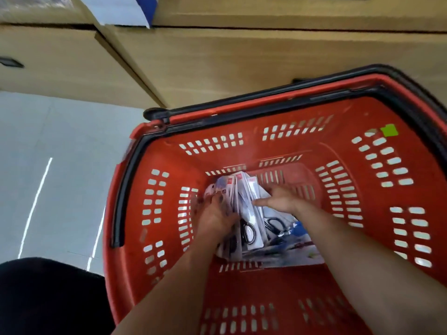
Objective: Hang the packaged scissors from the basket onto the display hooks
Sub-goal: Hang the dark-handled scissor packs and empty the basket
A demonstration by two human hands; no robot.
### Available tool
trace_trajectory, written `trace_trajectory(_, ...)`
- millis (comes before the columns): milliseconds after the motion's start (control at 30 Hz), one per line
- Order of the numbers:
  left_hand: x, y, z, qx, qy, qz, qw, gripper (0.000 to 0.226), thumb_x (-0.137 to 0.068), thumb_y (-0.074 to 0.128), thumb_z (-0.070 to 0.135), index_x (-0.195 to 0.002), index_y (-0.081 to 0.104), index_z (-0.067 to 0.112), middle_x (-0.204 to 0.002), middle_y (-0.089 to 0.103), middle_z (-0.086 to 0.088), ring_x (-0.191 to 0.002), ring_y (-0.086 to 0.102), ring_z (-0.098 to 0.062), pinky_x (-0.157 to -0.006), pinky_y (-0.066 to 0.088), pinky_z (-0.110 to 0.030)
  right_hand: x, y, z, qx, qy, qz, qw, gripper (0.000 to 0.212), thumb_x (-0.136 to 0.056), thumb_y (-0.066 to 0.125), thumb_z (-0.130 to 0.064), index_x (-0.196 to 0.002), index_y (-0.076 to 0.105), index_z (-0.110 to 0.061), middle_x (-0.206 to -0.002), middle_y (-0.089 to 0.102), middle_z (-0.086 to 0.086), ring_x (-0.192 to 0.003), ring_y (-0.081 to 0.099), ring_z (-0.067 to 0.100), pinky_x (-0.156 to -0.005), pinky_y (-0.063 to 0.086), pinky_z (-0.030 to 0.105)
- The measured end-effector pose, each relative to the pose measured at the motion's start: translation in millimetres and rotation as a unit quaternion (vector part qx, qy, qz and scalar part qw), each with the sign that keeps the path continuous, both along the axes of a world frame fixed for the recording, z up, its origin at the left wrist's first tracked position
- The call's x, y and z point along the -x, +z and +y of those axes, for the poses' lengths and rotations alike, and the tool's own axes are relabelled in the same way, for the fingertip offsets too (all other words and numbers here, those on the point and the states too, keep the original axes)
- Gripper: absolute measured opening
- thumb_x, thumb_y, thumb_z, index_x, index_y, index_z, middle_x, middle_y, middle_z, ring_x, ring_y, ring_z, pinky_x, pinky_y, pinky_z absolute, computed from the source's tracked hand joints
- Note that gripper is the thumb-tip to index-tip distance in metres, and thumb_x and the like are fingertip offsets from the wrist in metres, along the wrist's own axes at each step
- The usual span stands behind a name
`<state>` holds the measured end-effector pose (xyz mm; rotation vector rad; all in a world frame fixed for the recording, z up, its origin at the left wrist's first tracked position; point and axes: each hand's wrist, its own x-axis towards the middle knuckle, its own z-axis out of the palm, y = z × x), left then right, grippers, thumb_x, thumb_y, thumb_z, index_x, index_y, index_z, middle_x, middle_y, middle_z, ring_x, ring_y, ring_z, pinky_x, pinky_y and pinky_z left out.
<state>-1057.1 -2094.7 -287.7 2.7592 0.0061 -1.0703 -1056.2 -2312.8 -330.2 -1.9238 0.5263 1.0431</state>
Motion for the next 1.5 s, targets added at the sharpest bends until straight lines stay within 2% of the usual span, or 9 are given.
trace_trajectory(200,7,-4,2,0.138,0.155,0.018,0.978,0.038,-0.102,0.057,0.030,-0.137,0.052,0.045,-0.162,0.036,-0.006,-0.143,0.044,-0.035,-0.121,0.036,-0.049,3,-8,8,-0.031,0.011,-0.005,0.999,0.103,-0.078,0.080,-0.062,-0.158,0.034,-0.015,-0.165,0.034,0.006,-0.149,0.036,0.028,-0.115,0.033,0.035)
trace_trajectory(300,10,-10,10,0.125,0.243,-0.015,0.962,0.054,-0.096,0.070,0.022,-0.144,0.050,0.037,-0.158,0.035,-0.002,-0.151,0.026,-0.025,-0.125,0.019,-0.031,5,-11,9,-0.036,0.014,0.004,0.999,0.111,-0.074,0.080,-0.066,-0.159,0.032,-0.013,-0.167,0.030,0.008,-0.150,0.034,0.030,-0.119,0.033,0.040)
trace_trajectory(433,14,-15,1,0.126,0.278,0.047,0.951,0.075,-0.096,0.073,0.024,-0.156,0.028,0.026,-0.147,0.054,-0.004,-0.127,0.053,-0.021,-0.092,0.039,-0.025,10,-6,10,-0.054,0.011,0.017,0.998,0.109,-0.060,0.087,-0.069,-0.150,0.048,-0.023,-0.155,0.050,0.001,-0.140,0.049,0.025,-0.116,0.039,0.040)
trace_trajectory(533,15,-24,1,0.136,0.289,0.058,0.946,0.076,-0.089,0.081,0.034,-0.151,0.039,0.017,-0.137,0.059,0.004,-0.129,0.056,-0.022,-0.094,0.040,-0.025,18,-40,6,-0.090,0.006,0.006,0.996,0.115,-0.040,0.083,-0.087,-0.139,0.057,-0.036,-0.141,0.063,-0.010,-0.129,0.060,0.016,-0.111,0.047,0.043)
trace_trajectory(833,19,-31,0,0.274,0.326,0.035,0.904,0.095,-0.066,0.090,0.054,-0.146,0.050,0.020,-0.138,0.064,0.007,-0.129,0.059,-0.016,-0.113,0.047,-0.038,13,12,12,-0.123,-0.003,-0.006,0.992,0.054,-0.075,0.087,-0.054,-0.123,0.068,-0.040,-0.117,0.072,-0.021,-0.110,0.065,0.001,-0.097,0.049,0.024)
trace_trajectory(967,15,-29,0,0.307,0.325,0.072,0.892,0.068,-0.084,0.083,0.042,-0.142,0.054,0.022,-0.133,0.069,0.007,-0.124,0.064,-0.015,-0.109,0.051,-0.038,14,14,4,-0.109,-0.045,-0.015,0.993,0.026,-0.086,0.082,-0.033,-0.109,0.071,-0.040,-0.106,0.072,-0.022,-0.103,0.066,0.002,-0.091,0.048,0.023)
trace_trajectory(1100,14,-15,-6,0.321,0.346,0.123,0.873,0.010,-0.103,0.063,0.028,-0.111,0.057,0.026,-0.112,0.067,0.013,-0.113,0.065,-0.016,-0.106,0.048,-0.037,14,9,1,-0.080,-0.050,-0.005,0.996,0.017,-0.091,0.078,-0.030,-0.105,0.070,-0.036,-0.110,0.073,-0.011,-0.108,0.067,0.013,-0.102,0.049,0.034)
trace_trajectory(1300,12,-18,1,0.308,0.348,0.129,0.876,0.057,-0.080,0.087,0.044,-0.123,0.063,0.016,-0.121,0.075,0.000,-0.107,0.071,-0.015,-0.098,0.058,-0.036,12,11,0,-0.054,-0.059,0.005,0.997,0.048,-0.090,0.075,-0.037,-0.134,0.063,-0.022,-0.131,0.065,-0.005,-0.119,0.062,0.017,-0.102,0.047,0.035)
trace_trajectory(1500,10,-8,-18,0.361,0.367,0.131,0.847,0.043,-0.082,0.087,0.020,-0.118,0.066,0.023,-0.115,0.076,0.002,-0.108,0.072,-0.021,-0.099,0.057,-0.041,5,24,2,-0.086,-0.080,0.013,0.993,0.017,-0.100,0.059,-0.015,-0.113,0.065,-0.022,-0.110,0.067,-0.004,-0.088,0.061,0.005,-0.069,0.043,0.017)
